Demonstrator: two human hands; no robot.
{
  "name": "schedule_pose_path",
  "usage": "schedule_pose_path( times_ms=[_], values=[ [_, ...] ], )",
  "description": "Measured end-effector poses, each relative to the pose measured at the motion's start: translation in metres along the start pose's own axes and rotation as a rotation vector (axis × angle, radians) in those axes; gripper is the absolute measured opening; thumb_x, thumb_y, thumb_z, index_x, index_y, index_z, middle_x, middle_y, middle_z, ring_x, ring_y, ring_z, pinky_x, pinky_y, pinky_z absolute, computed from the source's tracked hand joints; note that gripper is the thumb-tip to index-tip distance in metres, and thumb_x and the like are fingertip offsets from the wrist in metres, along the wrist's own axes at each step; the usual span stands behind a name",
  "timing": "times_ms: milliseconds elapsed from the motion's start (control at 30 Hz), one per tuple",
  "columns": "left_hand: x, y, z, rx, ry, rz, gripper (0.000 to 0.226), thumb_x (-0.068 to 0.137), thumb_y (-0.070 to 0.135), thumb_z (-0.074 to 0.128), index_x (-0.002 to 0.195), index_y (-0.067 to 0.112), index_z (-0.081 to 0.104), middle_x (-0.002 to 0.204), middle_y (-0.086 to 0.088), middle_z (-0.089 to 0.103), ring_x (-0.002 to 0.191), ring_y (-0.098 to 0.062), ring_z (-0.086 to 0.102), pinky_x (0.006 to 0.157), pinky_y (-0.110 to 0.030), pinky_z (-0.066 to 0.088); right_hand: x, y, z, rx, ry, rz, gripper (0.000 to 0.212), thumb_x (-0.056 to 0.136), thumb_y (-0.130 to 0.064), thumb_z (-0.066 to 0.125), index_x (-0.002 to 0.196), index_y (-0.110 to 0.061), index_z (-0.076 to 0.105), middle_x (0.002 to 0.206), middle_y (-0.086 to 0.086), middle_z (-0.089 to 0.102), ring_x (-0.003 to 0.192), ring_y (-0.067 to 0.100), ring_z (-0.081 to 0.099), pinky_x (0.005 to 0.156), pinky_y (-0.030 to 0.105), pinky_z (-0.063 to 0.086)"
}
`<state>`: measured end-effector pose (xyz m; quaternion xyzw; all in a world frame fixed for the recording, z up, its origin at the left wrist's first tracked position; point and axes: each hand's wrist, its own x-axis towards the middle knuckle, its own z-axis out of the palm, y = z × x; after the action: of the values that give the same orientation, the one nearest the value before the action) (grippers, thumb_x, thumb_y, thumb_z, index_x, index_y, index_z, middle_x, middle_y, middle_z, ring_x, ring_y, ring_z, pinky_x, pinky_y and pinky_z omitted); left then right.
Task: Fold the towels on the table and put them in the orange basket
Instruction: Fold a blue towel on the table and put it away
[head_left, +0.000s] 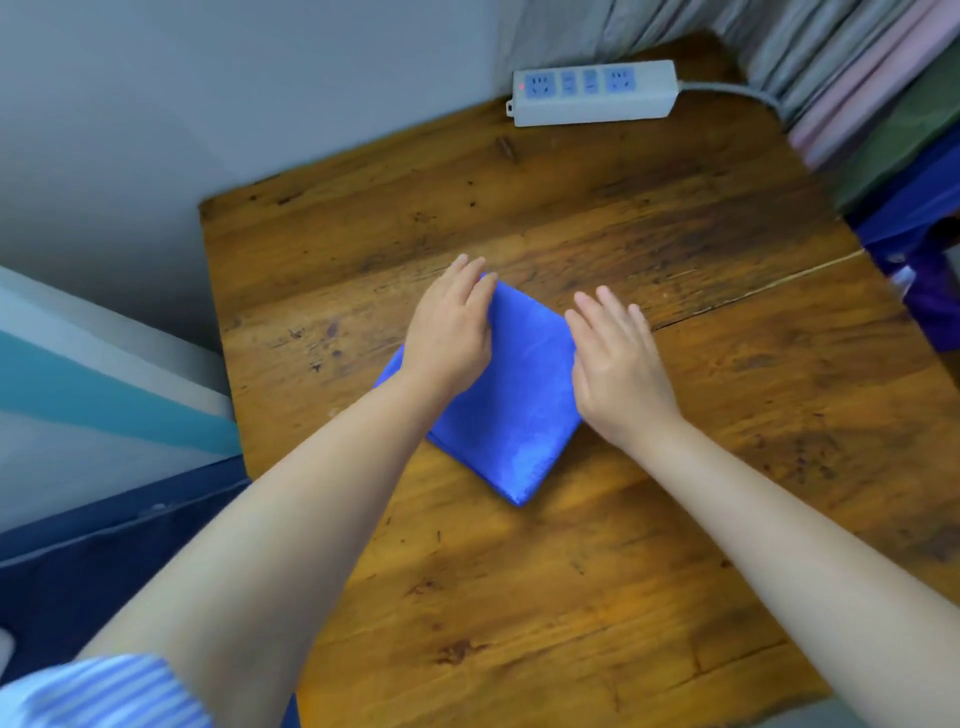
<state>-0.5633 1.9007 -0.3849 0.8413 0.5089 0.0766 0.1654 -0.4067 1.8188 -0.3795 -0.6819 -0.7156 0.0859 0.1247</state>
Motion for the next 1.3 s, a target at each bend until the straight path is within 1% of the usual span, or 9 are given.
schedule_pose_path(
  times_ms=[167, 400, 567, 667, 800, 967, 1133, 1200, 1300],
  values=[
    [0.017, -0.003, 0.036, 0.086, -0.071, -0.246, 0.053, 0.098, 0.031, 0.028, 0.147, 0.013, 0.015, 0.157, -0.003, 0.010, 0.145, -0.020, 0.001, 0.116, -0.038, 0.003, 0.018, 0.003, 0.028, -0.101, -0.296, 0.008, 0.062, 0.096, -0.035, 0.032, 0.146, -0.009, 0.006, 0.156, 0.008, -0.001, 0.144, 0.025, -0.005, 0.115, 0.046, -0.005],
    [0.019, -0.009, 0.042, 0.016, -0.098, -0.341, 0.057, 0.096, 0.038, 0.032, 0.147, 0.019, 0.016, 0.157, -0.002, 0.007, 0.145, -0.018, 0.002, 0.116, -0.038, 0.002, 0.003, 0.031, 0.028, 0.032, -0.414, 0.118, 0.068, 0.092, -0.042, 0.037, 0.146, -0.014, 0.006, 0.156, 0.004, 0.000, 0.144, 0.024, -0.004, 0.116, 0.043, -0.004],
    [0.025, -0.026, 0.023, -0.094, -0.192, -0.400, 0.052, 0.097, 0.023, 0.035, 0.146, 0.016, 0.018, 0.156, -0.008, 0.010, 0.145, -0.024, 0.006, 0.115, -0.036, 0.009, -0.004, 0.041, 0.015, 0.051, -0.489, 0.181, 0.070, 0.093, -0.046, 0.031, 0.146, -0.011, 0.002, 0.156, 0.004, -0.005, 0.143, 0.021, -0.012, 0.114, 0.045, -0.008],
    [0.022, -0.038, 0.009, -0.089, -0.204, -0.539, 0.057, 0.093, 0.015, 0.037, 0.146, 0.010, 0.017, 0.156, -0.010, 0.009, 0.145, -0.025, 0.003, 0.116, -0.036, 0.008, 0.006, 0.041, 0.003, 0.077, -0.410, 0.203, 0.063, 0.093, -0.042, 0.036, 0.144, -0.008, 0.020, 0.154, 0.007, 0.017, 0.144, 0.021, 0.005, 0.115, 0.041, 0.004],
    [0.031, -0.030, -0.004, 0.080, -0.134, -0.210, 0.073, 0.075, -0.002, 0.049, 0.143, 0.007, 0.025, 0.155, -0.009, 0.017, 0.145, -0.026, 0.006, 0.116, -0.039, 0.010, 0.025, 0.036, -0.004, 0.078, -0.426, 0.222, 0.055, 0.089, -0.040, 0.048, 0.133, -0.009, 0.039, 0.130, 0.010, 0.051, 0.123, 0.028, 0.041, 0.098, 0.038, 0.033],
    [0.061, -0.007, -0.004, 0.462, -0.570, 0.024, 0.080, 0.078, 0.005, 0.052, 0.146, 0.014, 0.012, 0.150, -0.007, 0.023, 0.141, -0.023, 0.015, 0.115, -0.041, 0.011, 0.036, 0.030, 0.000, 0.147, -0.547, 0.305, 0.045, 0.084, -0.037, 0.059, 0.116, -0.006, 0.052, 0.119, 0.014, 0.053, 0.117, 0.032, 0.045, 0.095, 0.037, 0.038],
    [0.068, -0.004, -0.019, 0.613, -0.548, 0.087, 0.045, 0.081, 0.009, 0.051, 0.125, 0.016, 0.048, 0.127, -0.006, 0.046, 0.119, -0.026, 0.038, 0.092, -0.033, 0.036, 0.040, 0.031, 0.001, 0.212, -0.606, 0.352, 0.036, 0.078, -0.032, 0.065, 0.102, -0.006, 0.060, 0.113, 0.016, 0.056, 0.111, 0.032, 0.050, 0.090, 0.035, 0.040],
    [0.060, -0.008, -0.028, 0.536, -0.517, 0.025, 0.041, 0.080, 0.006, 0.052, 0.120, 0.016, 0.053, 0.120, -0.006, 0.048, 0.113, -0.026, 0.039, 0.077, -0.031, 0.038, 0.040, 0.030, -0.001, 0.229, -0.591, 0.338, 0.033, 0.077, -0.028, 0.065, 0.102, -0.008, 0.060, 0.112, 0.015, 0.056, 0.110, 0.032, 0.050, 0.089, 0.034, 0.040],
    [0.036, -0.017, -0.045, 0.367, -0.450, -0.063, 0.037, 0.077, 0.005, 0.054, 0.113, 0.012, 0.058, 0.117, -0.007, 0.050, 0.110, -0.027, 0.041, 0.077, -0.033, 0.043, 0.040, 0.024, -0.009, 0.283, -0.538, 0.291, 0.021, 0.075, -0.018, 0.062, 0.095, -0.011, 0.058, 0.105, 0.012, 0.060, 0.102, 0.031, 0.053, 0.076, 0.032, 0.039]
  ],
)
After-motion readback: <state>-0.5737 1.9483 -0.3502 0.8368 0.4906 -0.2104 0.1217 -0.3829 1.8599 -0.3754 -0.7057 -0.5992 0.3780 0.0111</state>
